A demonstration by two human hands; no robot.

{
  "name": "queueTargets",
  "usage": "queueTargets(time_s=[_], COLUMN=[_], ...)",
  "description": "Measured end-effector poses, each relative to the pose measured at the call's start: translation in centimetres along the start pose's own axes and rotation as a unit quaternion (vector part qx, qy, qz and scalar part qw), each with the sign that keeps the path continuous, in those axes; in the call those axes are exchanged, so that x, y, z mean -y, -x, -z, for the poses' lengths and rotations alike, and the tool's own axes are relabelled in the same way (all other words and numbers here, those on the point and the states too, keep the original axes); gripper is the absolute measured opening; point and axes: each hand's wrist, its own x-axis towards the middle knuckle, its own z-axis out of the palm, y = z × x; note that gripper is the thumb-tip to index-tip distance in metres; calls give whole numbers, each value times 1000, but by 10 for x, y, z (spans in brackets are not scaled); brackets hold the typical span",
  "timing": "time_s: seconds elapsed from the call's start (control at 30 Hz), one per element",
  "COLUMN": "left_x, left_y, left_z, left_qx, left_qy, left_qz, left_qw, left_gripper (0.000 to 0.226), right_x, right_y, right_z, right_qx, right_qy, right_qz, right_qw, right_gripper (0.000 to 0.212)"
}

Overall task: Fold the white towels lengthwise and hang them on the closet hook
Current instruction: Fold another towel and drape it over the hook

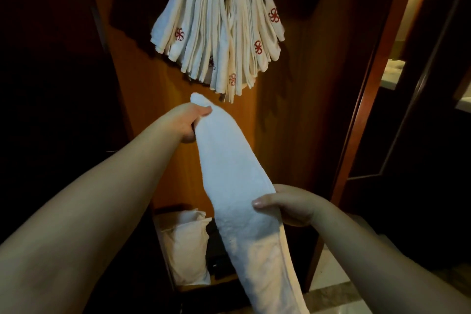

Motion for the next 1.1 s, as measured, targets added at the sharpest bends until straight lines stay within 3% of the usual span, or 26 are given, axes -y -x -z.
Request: queueTargets(time_s=[0.13,0.27,0.37,0.43,0.53,0.57,0.63,0.73,0.8,0.9,1.03,1.1], left_x=[26,60,73,78,89,95,111,130,133,127,129,136], left_y=[-13,-23,-26,-21,5,20,50,71,70,59,42,31], left_z=[-2,4,-2,-14,-22,-25,-34,-54,-66,-70,-61,-53], left_qx=[36,140,127,49,-94,-105,-62,0,-13,-82,-87,-103], left_qy=[-3,-16,-84,-61,-24,-23,-39,-136,-192,-250,-201,-230], left_qz=[35,67,77,18,-220,-296,-376,-380,-377,-389,-402,-414], left_qw=[999,988,985,997,971,949,924,915,906,883,889,875], left_gripper=[23,64,81,73,35,28,39,74,79,70,45,28], right_x=[11,38,64,78,94,98,105,115,123,134,144,148], right_y=[5,6,2,-2,-9,-11,-17,-22,-24,-27,-25,-22], right_z=[4,5,12,14,15,13,9,-3,-12,-20,-12,-3], right_qx=[-23,-24,-62,-113,-189,-211,-247,-302,-337,-380,-402,-417], right_qy=[-111,-186,-222,-219,-184,-150,-58,68,161,219,138,84], right_qz=[49,118,156,168,175,174,168,160,164,175,207,221], right_qw=[992,975,961,955,948,950,953,937,913,882,881,878], right_gripper=[30,36,50,47,32,32,38,41,43,44,33,28])
